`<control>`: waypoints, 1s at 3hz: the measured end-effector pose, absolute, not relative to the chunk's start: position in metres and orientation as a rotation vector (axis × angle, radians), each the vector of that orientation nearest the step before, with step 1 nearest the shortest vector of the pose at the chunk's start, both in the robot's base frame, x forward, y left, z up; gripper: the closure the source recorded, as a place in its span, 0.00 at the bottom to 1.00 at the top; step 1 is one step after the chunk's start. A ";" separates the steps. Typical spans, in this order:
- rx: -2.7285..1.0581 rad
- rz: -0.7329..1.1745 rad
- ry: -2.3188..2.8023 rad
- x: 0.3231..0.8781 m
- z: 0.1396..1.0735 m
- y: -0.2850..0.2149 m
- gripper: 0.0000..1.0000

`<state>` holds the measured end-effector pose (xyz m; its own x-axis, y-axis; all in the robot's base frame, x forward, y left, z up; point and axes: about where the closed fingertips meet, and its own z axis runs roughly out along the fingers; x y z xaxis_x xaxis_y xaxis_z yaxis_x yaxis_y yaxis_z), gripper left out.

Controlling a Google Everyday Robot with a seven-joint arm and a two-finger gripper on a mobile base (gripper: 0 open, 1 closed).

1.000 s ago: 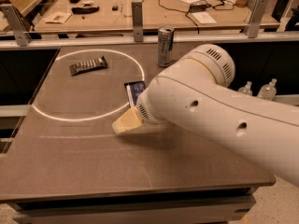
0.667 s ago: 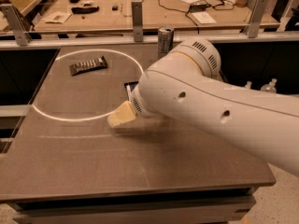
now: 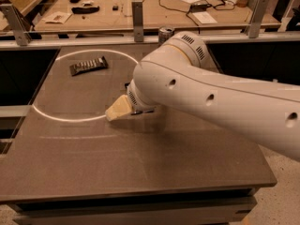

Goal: Pick rxbar blueberry

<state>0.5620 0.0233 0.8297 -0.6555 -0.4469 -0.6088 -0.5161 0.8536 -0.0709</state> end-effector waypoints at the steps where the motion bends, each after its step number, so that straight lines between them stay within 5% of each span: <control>1: -0.689 0.139 2.408 0.572 0.824 0.028 0.00; 3: -0.669 0.117 2.429 0.596 0.814 0.029 0.39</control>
Offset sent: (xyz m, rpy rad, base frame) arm 0.0474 0.0102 -0.0223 -0.0234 0.0431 -0.0495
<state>0.5958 0.0293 0.8144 -0.6865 -0.4364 -0.5816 -0.4903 0.8685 -0.0729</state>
